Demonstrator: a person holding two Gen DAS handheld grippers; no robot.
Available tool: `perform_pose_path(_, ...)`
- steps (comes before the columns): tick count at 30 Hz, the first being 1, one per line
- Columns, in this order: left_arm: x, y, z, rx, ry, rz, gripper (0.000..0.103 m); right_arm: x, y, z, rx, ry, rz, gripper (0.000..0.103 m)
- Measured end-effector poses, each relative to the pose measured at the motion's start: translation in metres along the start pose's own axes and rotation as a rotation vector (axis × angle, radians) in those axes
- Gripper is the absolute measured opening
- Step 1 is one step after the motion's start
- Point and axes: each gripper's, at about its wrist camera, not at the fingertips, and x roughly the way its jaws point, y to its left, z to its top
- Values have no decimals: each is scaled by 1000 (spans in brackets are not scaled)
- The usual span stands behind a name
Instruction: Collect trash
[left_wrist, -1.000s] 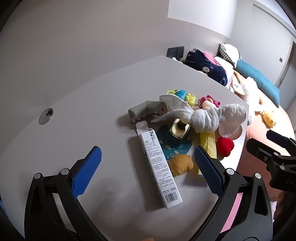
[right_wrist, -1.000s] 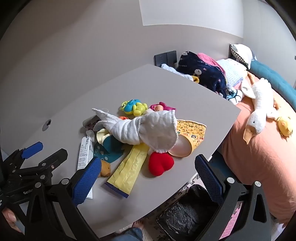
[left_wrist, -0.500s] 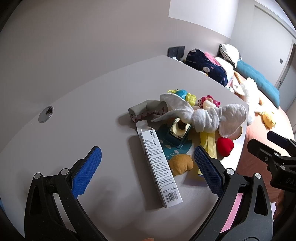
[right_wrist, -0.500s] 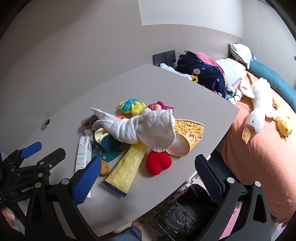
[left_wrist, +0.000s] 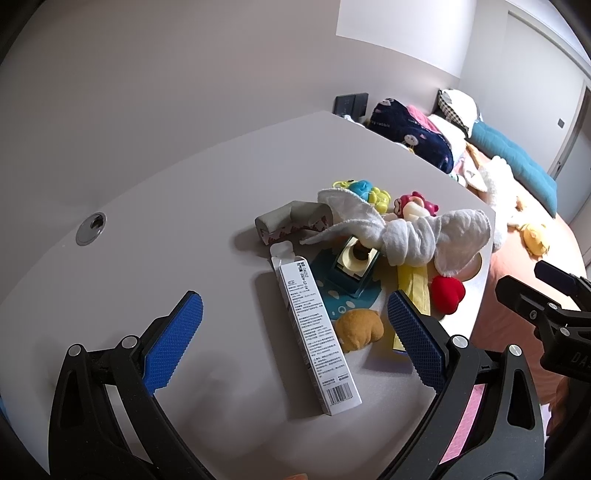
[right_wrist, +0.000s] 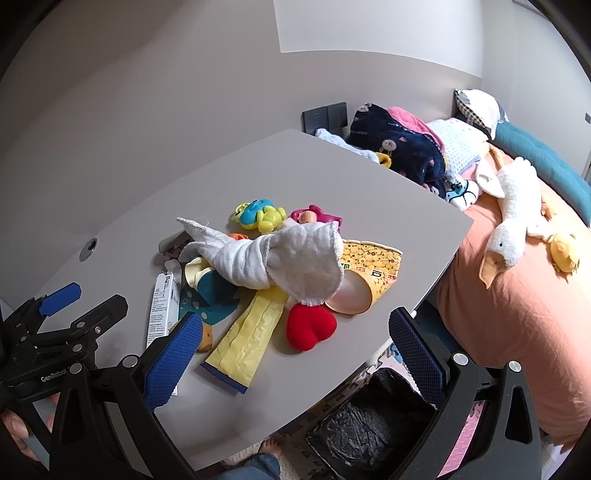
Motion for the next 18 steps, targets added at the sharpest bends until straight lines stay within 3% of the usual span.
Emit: perform_pose_path(18, 0, 0, 1, 1, 1, -3, 97, 0, -1, 0, 1, 0, -2, 100)
